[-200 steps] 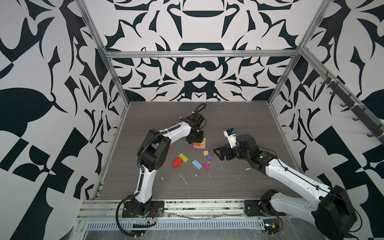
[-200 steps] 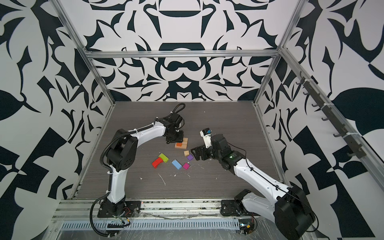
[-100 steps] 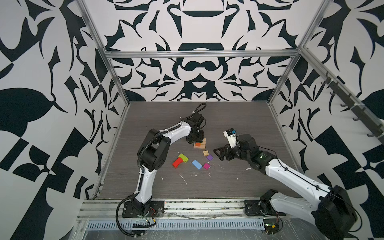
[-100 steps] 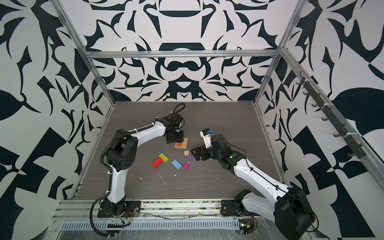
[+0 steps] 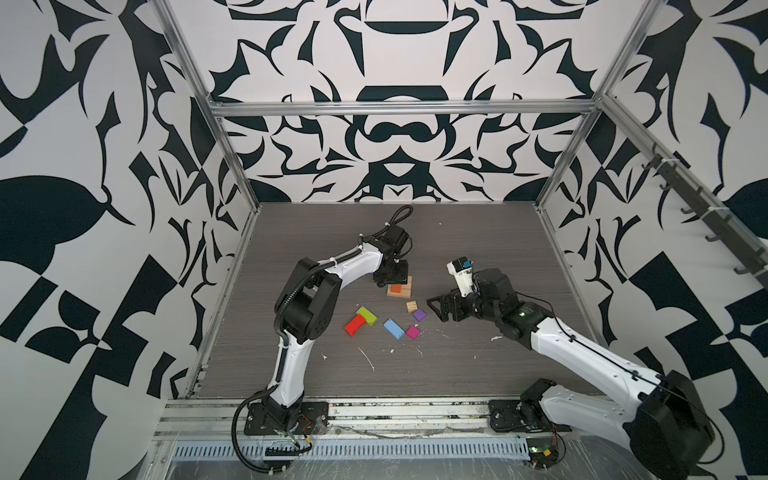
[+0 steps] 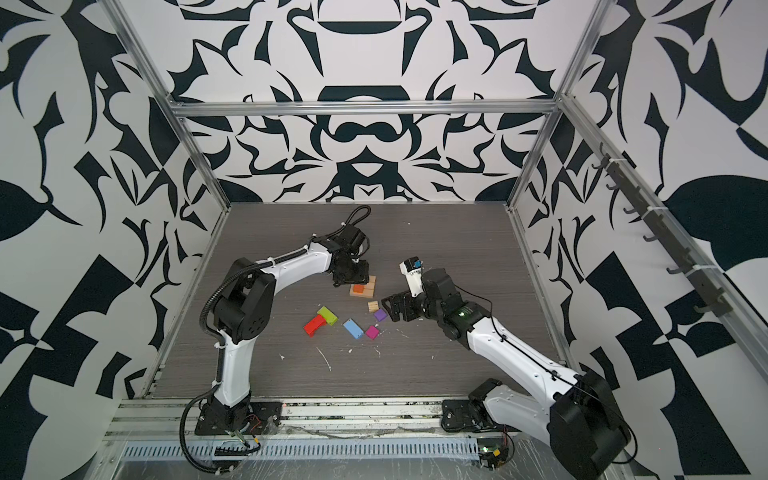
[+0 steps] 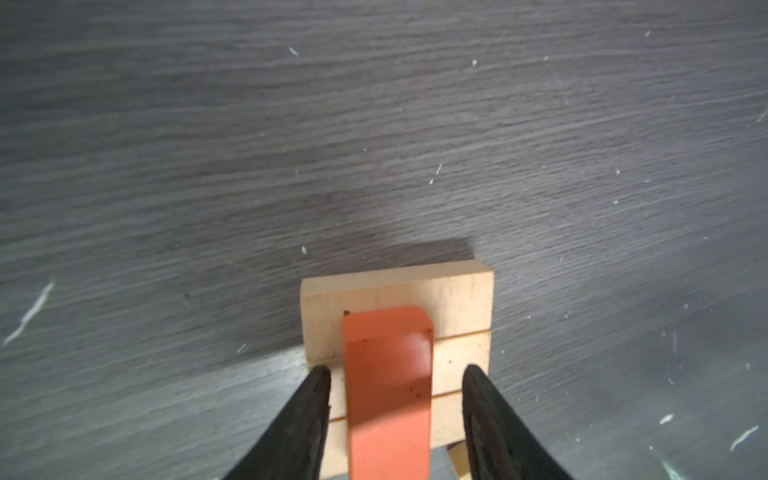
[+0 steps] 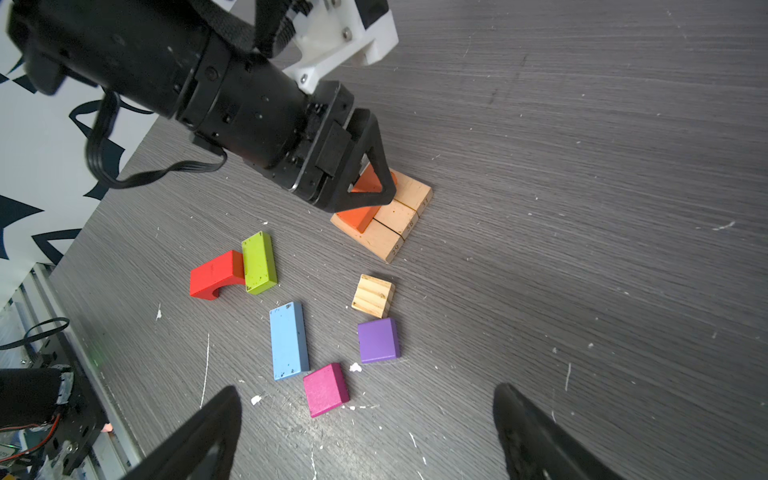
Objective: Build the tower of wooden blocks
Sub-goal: 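Lower the orange block onto the middle of the bars and open the left gripper, then raise the left gripper away while the right gripper moves over the light blue block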
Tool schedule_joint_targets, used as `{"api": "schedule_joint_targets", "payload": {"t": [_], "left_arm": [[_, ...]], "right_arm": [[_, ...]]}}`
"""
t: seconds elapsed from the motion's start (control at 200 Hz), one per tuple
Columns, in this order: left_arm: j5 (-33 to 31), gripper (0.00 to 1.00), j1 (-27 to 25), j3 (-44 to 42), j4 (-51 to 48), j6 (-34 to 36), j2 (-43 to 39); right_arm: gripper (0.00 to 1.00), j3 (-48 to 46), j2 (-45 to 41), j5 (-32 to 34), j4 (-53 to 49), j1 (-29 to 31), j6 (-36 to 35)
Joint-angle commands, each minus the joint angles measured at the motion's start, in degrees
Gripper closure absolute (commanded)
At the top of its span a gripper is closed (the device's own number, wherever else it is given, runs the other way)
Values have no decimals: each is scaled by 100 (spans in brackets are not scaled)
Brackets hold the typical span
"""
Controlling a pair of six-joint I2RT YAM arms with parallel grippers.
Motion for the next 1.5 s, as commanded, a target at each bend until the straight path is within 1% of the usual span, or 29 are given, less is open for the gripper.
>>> {"api": "schedule_joint_targets", "payload": {"t": [0.0, 0.15, 0.525, 0.785, 0.855, 0.99, 1.085, 1.13, 1.18, 1.195, 1.22, 1.245, 1.275, 1.29, 1.32, 1.35, 1.495], "left_arm": [[43, 44, -20, -119, 117, 27, -337], [96, 43, -21, -270, 353, 54, -515], [97, 41, -21, -595, 540, 38, -914], [-82, 39, -3, -1012, 800, -20, -1302], [-221, 38, 6, -1210, 932, -115, -1470], [-262, 33, 47, -1727, 1381, -266, -1862], [-206, 31, 117, -1928, 1431, -304, -2026], [-217, 26, 144, -2010, 1434, -306, -2098], [-222, 25, 180, -2111, 1448, -312, -2187], [-226, 22, 188, -2142, 1445, -315, -2211], [-242, 21, 205, -2201, 1448, -315, -2258], [-266, 17, 220, -2256, 1460, -321, -2310], [-289, 16, 233, -2326, 1477, -322, -2368], [-301, 10, 242, -2360, 1487, -318, -2398], [-327, 7, 259, -2423, 1499, -316, -2461], [-351, 0, 277, -2483, 1509, -315, -2516], [-447, 0, 370, -2702, 1522, -313, -2764]], "right_arm": [[3, 106, -153, 44, 58, 41, -69], [3, 115, -144, 13, 65, 48, -71], [3, 176, -78, -9, 40, 98, -69], [5, 312, 58, 24, -58, 226, -146], [6, 342, 101, 66, -59, 292, -167], [8, 372, 171, 38, -67, 381, -167], [10, 386, 237, 18, -48, 452, -150], [11, 407, 283, 18, -48, 494, -162], [12, 430, 343, 18, -48, 542, -173], [12, 442, 365, 24, -49, 550, -172], [13, 456, 400, 35, -41, 586, -179], [13, 474, 428, 50, -36, 601, -183], [13, 482, 467, 59, -27, 635, -194], [13, 488, 487, 61, -20, 651, -199], [14, 494, 533, 70, -3, 680, -194], [15, 516, 586, 75, 5, 713, -203], [17, 663, 912, 164, -24, 895, -273]]}}
